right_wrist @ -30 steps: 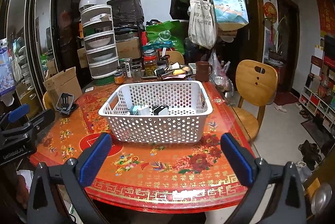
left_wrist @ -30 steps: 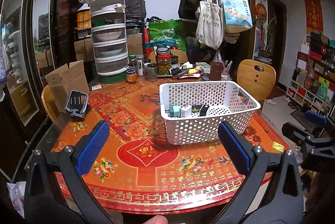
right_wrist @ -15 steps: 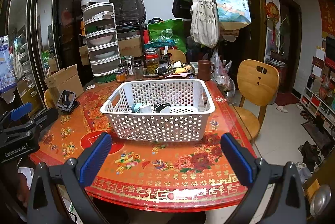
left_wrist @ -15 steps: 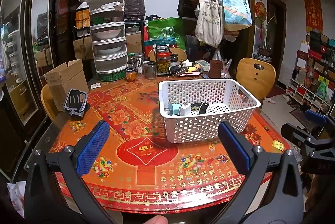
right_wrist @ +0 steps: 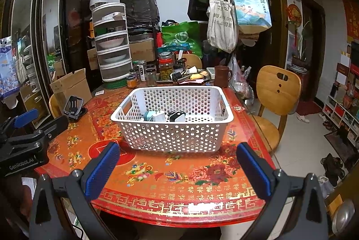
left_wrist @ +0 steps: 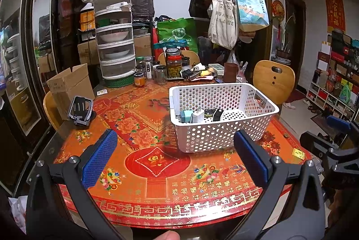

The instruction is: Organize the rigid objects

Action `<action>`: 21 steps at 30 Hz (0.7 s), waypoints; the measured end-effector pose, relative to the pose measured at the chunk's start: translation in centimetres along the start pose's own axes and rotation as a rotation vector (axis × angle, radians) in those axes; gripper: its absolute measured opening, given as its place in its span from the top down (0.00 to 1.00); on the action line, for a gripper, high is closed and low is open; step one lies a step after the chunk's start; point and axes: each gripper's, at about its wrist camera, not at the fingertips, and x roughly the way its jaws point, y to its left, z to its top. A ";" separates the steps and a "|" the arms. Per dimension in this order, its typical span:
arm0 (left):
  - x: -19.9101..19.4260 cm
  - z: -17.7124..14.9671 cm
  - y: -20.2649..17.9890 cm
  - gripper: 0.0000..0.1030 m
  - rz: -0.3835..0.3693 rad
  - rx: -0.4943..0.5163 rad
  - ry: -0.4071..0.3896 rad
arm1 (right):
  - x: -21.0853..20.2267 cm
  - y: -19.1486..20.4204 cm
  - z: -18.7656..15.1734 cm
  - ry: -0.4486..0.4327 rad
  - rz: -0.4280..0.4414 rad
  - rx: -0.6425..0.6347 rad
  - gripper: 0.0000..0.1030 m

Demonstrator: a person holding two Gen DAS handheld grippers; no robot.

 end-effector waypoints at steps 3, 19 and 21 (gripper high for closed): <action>0.2 -0.1 0.1 0.01 -0.005 0.000 0.007 | 0.1 0.1 0.0 0.003 -0.002 -0.003 0.00; 0.0 -0.2 0.3 0.01 -0.008 0.002 0.008 | 0.3 0.1 -0.2 0.005 -0.002 -0.008 0.00; 0.1 -0.3 0.3 0.01 -0.011 0.006 0.011 | 0.3 0.1 -0.2 0.005 -0.003 -0.009 0.00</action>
